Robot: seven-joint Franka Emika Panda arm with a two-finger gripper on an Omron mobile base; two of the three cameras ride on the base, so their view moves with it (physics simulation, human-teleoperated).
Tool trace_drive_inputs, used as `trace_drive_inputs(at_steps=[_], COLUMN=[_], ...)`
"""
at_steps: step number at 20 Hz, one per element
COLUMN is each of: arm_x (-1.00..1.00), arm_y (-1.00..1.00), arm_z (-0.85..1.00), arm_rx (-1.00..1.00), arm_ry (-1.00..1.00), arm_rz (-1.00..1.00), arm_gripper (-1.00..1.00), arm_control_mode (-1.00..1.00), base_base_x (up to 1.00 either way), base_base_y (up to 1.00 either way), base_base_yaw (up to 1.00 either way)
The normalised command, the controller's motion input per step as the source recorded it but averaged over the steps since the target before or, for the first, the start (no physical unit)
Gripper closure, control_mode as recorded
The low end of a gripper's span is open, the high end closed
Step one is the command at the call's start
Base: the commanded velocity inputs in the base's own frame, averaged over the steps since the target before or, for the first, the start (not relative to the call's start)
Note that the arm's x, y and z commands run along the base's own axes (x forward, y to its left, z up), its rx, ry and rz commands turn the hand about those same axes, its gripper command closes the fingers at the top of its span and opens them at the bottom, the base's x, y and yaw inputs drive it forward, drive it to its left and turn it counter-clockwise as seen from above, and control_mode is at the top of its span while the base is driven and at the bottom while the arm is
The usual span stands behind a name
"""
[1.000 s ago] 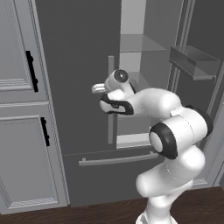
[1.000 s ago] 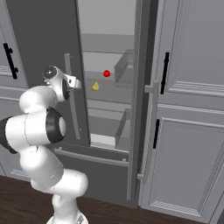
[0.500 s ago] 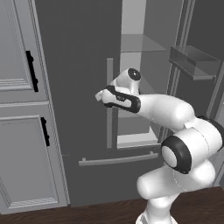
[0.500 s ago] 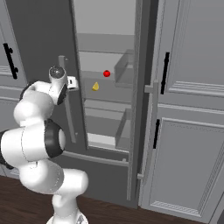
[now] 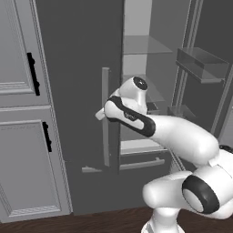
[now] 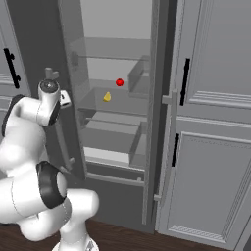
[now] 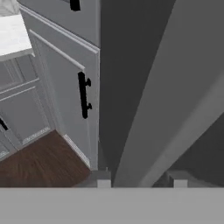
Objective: Grab a lemon wedge from the fridge and one ice cube from the ice bowl, and put them in the glass of lemonade.
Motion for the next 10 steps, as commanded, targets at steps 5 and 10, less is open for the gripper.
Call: trace_drive_inputs(at_steps=[5,10], arm_x=[-0.84,-0.88], arm_y=[1.0,1.0], arm_z=[0.49,0.31], arm_rx=[-0.17,-0.15], arm_ry=[-0.01,-0.04], arm_rz=[0.23,0.22], arm_gripper=[1.0,1.0], arm_control_mode=[-1.0,-1.0], base_base_x=[0.0,0.0], base_base_y=[0.0,0.0], base_base_yaw=[0.0,0.0])
